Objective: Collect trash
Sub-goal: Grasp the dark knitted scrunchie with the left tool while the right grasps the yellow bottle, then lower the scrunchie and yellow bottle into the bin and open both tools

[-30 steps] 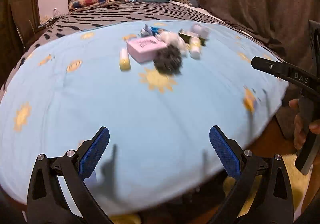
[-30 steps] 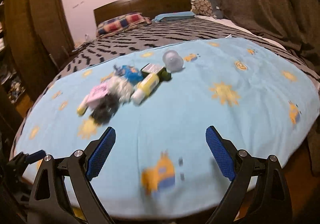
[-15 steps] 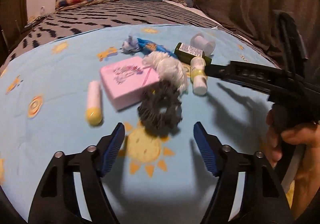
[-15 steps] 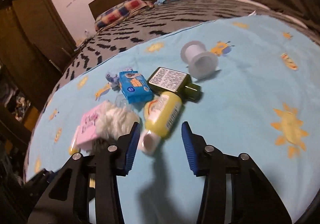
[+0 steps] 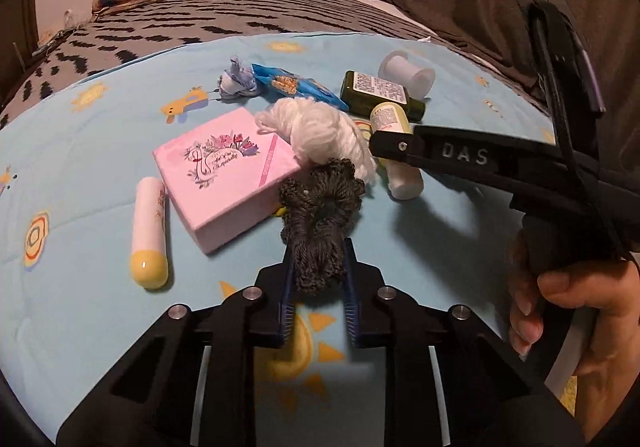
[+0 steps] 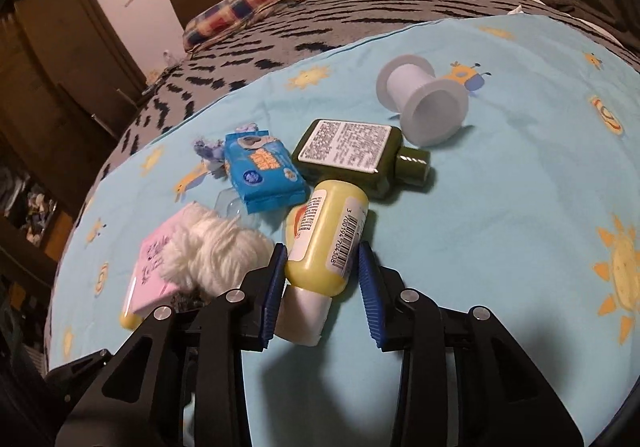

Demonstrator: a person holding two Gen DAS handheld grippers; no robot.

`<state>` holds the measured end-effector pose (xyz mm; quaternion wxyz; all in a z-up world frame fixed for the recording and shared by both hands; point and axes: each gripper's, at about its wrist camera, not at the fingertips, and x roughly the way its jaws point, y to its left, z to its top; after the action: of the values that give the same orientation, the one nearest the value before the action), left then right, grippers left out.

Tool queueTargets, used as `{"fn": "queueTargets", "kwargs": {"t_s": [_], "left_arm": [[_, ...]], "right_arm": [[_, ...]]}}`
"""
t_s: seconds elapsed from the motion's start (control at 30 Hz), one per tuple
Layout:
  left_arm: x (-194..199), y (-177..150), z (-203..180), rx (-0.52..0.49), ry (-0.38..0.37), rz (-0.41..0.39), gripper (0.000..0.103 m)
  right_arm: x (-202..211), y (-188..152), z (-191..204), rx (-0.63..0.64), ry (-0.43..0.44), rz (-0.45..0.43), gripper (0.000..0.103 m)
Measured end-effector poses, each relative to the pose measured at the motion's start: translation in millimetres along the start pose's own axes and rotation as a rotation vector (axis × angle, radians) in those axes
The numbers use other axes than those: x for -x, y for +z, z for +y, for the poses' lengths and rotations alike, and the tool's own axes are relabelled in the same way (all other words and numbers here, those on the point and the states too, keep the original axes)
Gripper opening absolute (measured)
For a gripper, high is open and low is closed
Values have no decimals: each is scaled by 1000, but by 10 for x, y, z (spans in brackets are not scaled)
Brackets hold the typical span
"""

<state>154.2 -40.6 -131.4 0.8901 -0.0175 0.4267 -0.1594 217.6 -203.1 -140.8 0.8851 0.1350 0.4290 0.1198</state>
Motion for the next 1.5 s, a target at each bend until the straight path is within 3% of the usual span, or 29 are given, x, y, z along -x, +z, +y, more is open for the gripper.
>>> {"fn": "queueTargets", "kwargs": {"t_s": [0.3, 0.67, 0.87, 1.03, 1.2, 1.5], "left_arm": [[334, -316, -108, -1, -23, -23, 17], [996, -1108, -420, -9, -26, -44, 17], [1179, -1622, -555, 5, -52, -21, 17], [1139, -2035, -643, -8, -56, 34, 17], [805, -2394, -630, 19, -73, 154, 17], [186, -2668, -496, 61, -42, 288, 18]], "right_arm": [[510, -416, -36, 33, 1, -29, 36], [1344, -1228, 21, 104, 19, -45, 36], [1568, -1799, -50, 132, 0, 3, 36], [1510, -2225, -193, 105, -12, 80, 36], [1248, -2568, -309, 66, -12, 178, 36], [616, -2873, -446, 12, -33, 323, 36]]}}
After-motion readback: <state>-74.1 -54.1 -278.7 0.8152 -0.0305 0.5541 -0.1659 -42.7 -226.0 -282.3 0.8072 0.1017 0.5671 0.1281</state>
